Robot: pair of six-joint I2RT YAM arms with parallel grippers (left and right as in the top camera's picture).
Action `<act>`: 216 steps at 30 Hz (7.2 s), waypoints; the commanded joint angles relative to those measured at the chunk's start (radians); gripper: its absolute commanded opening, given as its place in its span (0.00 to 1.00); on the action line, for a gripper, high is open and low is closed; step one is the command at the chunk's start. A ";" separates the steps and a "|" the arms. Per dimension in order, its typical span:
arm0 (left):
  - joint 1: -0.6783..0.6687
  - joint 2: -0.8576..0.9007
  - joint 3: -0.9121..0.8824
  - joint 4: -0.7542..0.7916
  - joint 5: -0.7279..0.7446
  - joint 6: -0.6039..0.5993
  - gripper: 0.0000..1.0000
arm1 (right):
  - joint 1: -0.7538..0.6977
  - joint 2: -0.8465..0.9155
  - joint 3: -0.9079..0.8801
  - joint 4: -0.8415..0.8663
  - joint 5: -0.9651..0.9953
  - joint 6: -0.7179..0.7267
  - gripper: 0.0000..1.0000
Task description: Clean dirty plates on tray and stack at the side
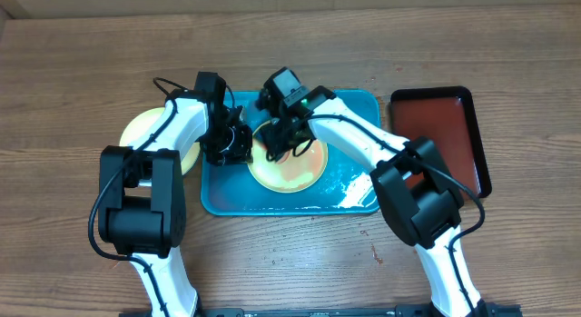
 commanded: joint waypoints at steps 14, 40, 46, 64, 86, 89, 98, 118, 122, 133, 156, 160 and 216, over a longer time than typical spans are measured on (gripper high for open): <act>0.000 0.011 -0.007 -0.001 0.006 0.022 0.04 | -0.106 -0.003 0.002 -0.278 -0.112 0.110 0.04; 0.000 0.011 -0.007 -0.001 0.006 0.023 0.04 | -0.011 -0.018 -0.007 -0.025 0.312 0.085 0.04; 0.000 0.011 -0.007 -0.001 0.006 0.023 0.04 | 0.008 0.038 -0.018 -0.024 0.107 0.068 0.04; 0.000 0.011 -0.007 -0.001 0.006 0.022 0.04 | -0.056 0.034 -0.016 -0.252 -0.181 -0.004 0.04; 0.000 0.011 -0.007 -0.002 0.006 0.023 0.04 | -0.086 -0.062 -0.038 -0.180 0.572 0.143 0.04; 0.000 0.011 -0.007 -0.001 0.006 0.023 0.04 | -0.066 -0.058 -0.038 -0.097 0.489 0.142 0.04; 0.000 0.011 -0.007 -0.001 0.006 0.023 0.04 | -0.048 0.045 -0.038 0.023 0.111 0.079 0.04; 0.000 0.011 -0.007 0.010 0.007 0.023 0.04 | -0.065 0.047 0.055 -0.383 -0.161 -0.183 0.04; 0.000 0.011 -0.007 0.011 0.007 0.023 0.04 | -0.094 0.044 0.088 -0.468 -0.021 -0.183 0.04; 0.000 0.009 0.103 -0.070 -0.021 0.076 0.04 | -0.172 -0.105 0.167 -0.496 0.177 -0.042 0.04; -0.105 -0.265 0.267 -0.190 -0.653 0.050 0.04 | -0.428 -0.377 0.178 -0.499 0.146 0.091 0.04; -0.166 -0.323 0.267 -0.188 -0.834 0.002 0.04 | -0.429 -0.377 0.178 -0.500 0.146 0.091 0.04; -0.570 -0.356 0.255 -0.126 -1.244 -0.023 0.04 | -0.429 -0.377 0.178 -0.509 0.146 0.091 0.04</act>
